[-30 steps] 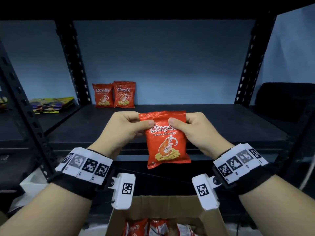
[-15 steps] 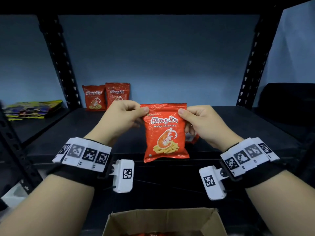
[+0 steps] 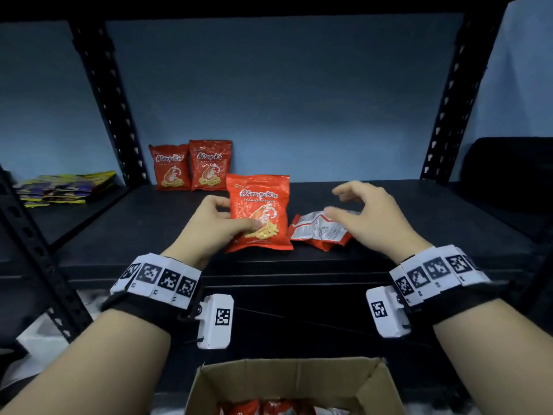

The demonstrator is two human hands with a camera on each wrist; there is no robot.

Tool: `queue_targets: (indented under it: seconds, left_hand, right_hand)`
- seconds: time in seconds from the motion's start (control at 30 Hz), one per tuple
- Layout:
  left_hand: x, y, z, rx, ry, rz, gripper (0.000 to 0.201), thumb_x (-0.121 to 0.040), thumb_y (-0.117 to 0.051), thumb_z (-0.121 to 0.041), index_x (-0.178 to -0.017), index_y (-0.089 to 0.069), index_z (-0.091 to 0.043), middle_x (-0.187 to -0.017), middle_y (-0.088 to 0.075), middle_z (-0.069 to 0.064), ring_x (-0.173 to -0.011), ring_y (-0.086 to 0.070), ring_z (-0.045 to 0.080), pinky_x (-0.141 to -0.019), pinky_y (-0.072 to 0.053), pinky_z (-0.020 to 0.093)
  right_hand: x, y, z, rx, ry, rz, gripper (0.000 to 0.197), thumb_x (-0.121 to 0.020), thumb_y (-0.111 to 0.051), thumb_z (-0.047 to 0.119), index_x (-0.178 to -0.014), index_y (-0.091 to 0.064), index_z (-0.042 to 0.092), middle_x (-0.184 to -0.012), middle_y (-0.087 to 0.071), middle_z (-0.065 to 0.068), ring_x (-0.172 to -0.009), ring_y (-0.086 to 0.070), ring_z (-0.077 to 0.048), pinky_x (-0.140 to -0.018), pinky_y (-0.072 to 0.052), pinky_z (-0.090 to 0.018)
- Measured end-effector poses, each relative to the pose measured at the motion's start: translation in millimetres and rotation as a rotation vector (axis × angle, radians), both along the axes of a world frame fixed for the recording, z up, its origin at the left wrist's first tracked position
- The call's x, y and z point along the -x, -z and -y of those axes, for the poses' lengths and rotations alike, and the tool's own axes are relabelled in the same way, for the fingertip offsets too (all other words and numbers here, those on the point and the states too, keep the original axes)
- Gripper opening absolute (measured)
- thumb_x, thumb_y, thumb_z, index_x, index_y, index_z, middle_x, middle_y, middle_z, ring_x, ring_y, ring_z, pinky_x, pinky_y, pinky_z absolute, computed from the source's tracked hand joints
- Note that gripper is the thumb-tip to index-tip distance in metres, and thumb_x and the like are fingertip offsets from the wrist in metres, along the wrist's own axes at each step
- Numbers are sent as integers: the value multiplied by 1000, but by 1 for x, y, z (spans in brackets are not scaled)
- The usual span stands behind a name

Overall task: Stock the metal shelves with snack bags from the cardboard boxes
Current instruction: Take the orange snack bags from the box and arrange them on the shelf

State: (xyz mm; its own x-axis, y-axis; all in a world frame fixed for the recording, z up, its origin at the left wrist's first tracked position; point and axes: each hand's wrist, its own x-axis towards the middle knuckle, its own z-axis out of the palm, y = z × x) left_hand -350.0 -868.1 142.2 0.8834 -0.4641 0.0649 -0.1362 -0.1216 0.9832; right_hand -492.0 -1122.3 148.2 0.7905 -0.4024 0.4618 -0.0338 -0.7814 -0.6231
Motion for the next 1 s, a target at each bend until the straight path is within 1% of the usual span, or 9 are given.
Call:
queue_targets:
  seconds: [0.13,0.2,0.27,0.4,0.5,0.6,0.73,0.87,1.0]
  left_hand:
    - [-9,17,-6,-124,-154,108,70,-67,-96,-33,-121,-54,-16,-98,-77,4,-86,-77,20,-88,-61,46]
    - [-11,23,-7,-211,-187,177,72,-73,-90,-46,-129,-54,-18,-104,-74,-3,-94,-73,15,-94,-58,44]
    - [-12,28,-7,-255,-222,233,77,-78,-84,-53,-139,-51,-19,-114,-71,-6,-104,-69,13,-100,-54,43]
    - [-6,26,-7,-295,-179,359,81,-77,-82,-58,-145,-52,-25,-136,-61,-8,-122,-59,11,-109,-46,35]
    - [-1,25,-8,-431,-60,455,72,-72,-85,-57,-136,-62,-33,-137,-54,-7,-119,-53,7,-103,-38,24]
    - [-2,32,-7,-547,-76,551,62,-81,-81,-50,-139,-61,-37,-151,-43,2,-140,-43,18,-115,-32,30]
    - [4,35,-2,-590,-79,582,77,-83,-77,-54,-151,-47,-35,-164,-26,5,-152,-18,25,-122,-23,42]
    - [15,20,4,-335,-52,662,66,-90,-72,-49,-147,-51,-25,-152,-45,-5,-144,-38,12,-120,-31,34]
    - [30,5,15,-41,48,518,40,-102,-60,-39,-140,-56,-27,-134,-62,-16,-123,-56,-6,-110,-43,27]
  right_hand:
    - [12,9,13,89,-122,-304,94,-60,-91,61,-144,-48,50,-154,-38,13,-145,-20,-9,-117,-25,-35]
    - [13,15,14,115,-163,-390,103,-59,-94,56,-148,-42,52,-162,-27,12,-151,-13,-9,-118,-20,-35]
    - [10,20,15,161,-162,-397,93,-65,-92,51,-146,-47,50,-158,-34,11,-148,-25,-15,-115,-24,-31]
    - [6,28,17,185,-141,-261,51,-76,-86,47,-123,-65,49,-128,-56,15,-123,-51,-9,-103,-35,-25]
    - [5,30,17,193,-126,-164,31,-85,-79,44,-115,-72,44,-116,-62,16,-111,-59,-6,-101,-44,-28]
    - [5,27,14,190,-94,-61,15,-95,-70,33,-108,-73,40,-102,-65,15,-98,-60,-2,-87,-44,-22]
    - [8,16,5,188,-35,65,12,-101,-62,27,-106,-73,27,-93,-67,13,-89,-61,-3,-79,-45,-21]
    - [13,1,-7,36,-52,151,17,-103,-58,28,-89,-67,27,-80,-69,21,-78,-62,7,-64,-42,-9]
    - [11,-9,-18,-127,-150,162,23,-105,-55,29,-99,-71,13,-92,-76,5,-89,-71,-16,-84,-57,-43]
